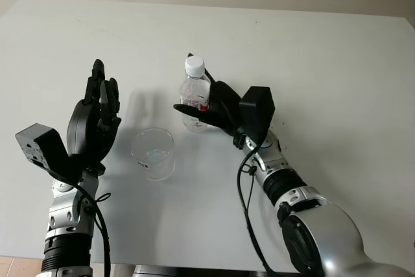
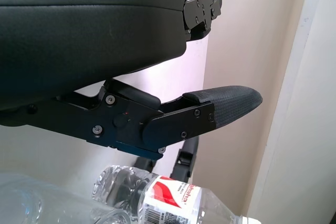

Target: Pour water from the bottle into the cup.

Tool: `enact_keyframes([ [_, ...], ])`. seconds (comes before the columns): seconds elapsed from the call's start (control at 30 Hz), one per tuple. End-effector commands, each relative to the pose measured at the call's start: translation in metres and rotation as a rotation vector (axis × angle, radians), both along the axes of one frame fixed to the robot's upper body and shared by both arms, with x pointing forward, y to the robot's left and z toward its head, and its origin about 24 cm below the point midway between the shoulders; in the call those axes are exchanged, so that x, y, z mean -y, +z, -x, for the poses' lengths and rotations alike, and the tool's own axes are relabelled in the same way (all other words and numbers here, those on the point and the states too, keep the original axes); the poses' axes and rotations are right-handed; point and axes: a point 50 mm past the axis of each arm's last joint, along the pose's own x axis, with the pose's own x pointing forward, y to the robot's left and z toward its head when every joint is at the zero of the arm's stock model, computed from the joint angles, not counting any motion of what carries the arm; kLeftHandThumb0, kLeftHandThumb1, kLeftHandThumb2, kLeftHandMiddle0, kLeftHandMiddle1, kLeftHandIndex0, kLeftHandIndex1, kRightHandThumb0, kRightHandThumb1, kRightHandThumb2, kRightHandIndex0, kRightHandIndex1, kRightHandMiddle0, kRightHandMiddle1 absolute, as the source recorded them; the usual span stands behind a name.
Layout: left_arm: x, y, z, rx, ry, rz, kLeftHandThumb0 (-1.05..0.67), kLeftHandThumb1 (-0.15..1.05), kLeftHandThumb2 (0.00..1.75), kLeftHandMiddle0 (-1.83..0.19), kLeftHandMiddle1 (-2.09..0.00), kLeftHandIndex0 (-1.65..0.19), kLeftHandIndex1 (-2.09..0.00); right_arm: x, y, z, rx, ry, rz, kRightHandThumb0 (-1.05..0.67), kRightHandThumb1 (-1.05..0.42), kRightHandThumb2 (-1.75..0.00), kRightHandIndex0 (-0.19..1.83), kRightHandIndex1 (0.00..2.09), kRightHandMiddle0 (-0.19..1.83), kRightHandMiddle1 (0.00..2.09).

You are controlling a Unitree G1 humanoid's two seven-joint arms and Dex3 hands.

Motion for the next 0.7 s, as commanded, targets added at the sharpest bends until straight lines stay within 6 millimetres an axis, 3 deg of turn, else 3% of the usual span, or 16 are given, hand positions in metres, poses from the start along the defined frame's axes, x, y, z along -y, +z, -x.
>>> enact_keyframes([
  [0.0, 0.000, 0.003, 0.002, 0.014, 0.003, -0.001, -0.75, 1.05, 0.66, 0.19, 0.00, 0.19, 0.00, -0.003, 0.001, -0.001, -0.009, -0.016, -0.010, -0.61, -0.87, -0.05, 0.09, 0.49, 0.10, 0.51],
  [0.03, -0.001, 0.002, 0.002, 0.014, 0.004, -0.001, -0.75, 1.05, 0.66, 0.19, 0.00, 0.19, 0.00, -0.003, 0.001, -0.002, -0.007, -0.022, -0.011, -0.54, -0.88, -0.05, 0.03, 1.09, 0.01, 1.17],
  [0.07, -0.001, 0.002, 0.002, 0.014, 0.004, -0.001, -0.75, 1.05, 0.66, 0.19, 0.00, 0.19, 0.00, -0.003, 0.002, -0.002, 0.001, -0.025, -0.007, -0.49, -0.88, -0.05, 0.05, 1.39, 0.02, 1.53],
  [0.13, -0.001, 0.002, 0.002, 0.012, 0.005, -0.003, -0.75, 1.05, 0.66, 0.19, 0.00, 0.19, 0.00, -0.004, 0.004, -0.002, 0.033, -0.023, 0.026, -0.44, -0.90, -0.06, 0.22, 1.90, 0.21, 1.97],
  [0.23, -0.001, 0.002, 0.002, 0.013, 0.004, -0.002, -0.75, 1.05, 0.66, 0.19, 0.00, 0.19, 0.00, -0.005, 0.006, -0.003, 0.064, -0.012, 0.083, -0.45, -0.92, -0.06, 0.48, 2.07, 0.42, 2.08],
  [0.33, -0.001, 0.002, 0.001, 0.017, 0.002, 0.004, -0.75, 1.05, 0.66, 0.19, 0.00, 0.19, 0.00, -0.004, 0.008, -0.003, 0.075, 0.023, 0.114, -0.43, -0.95, -0.06, 0.64, 2.09, 0.53, 2.09],
  [0.43, -0.001, 0.002, 0.000, 0.020, -0.001, 0.008, -0.75, 1.05, 0.66, 0.19, 0.00, 0.19, 0.00, -0.004, 0.009, -0.003, 0.088, 0.062, 0.149, -0.37, -1.00, -0.06, 0.97, 2.09, 0.80, 2.09],
  [0.57, 0.000, 0.002, 0.000, 0.019, 0.004, 0.015, -0.74, 1.05, 0.66, 0.19, 0.00, 0.19, 0.00, -0.003, 0.012, -0.003, 0.105, 0.068, 0.154, -0.38, -1.03, -0.05, 1.16, 2.09, 0.98, 2.09],
  [0.67, 0.000, 0.003, 0.000, 0.021, 0.008, 0.008, -0.75, 1.05, 0.66, 0.19, 0.00, 0.19, 0.00, -0.002, 0.013, -0.005, 0.125, 0.031, 0.186, -0.48, -1.03, -0.05, 1.16, 2.09, 1.06, 2.09],
])
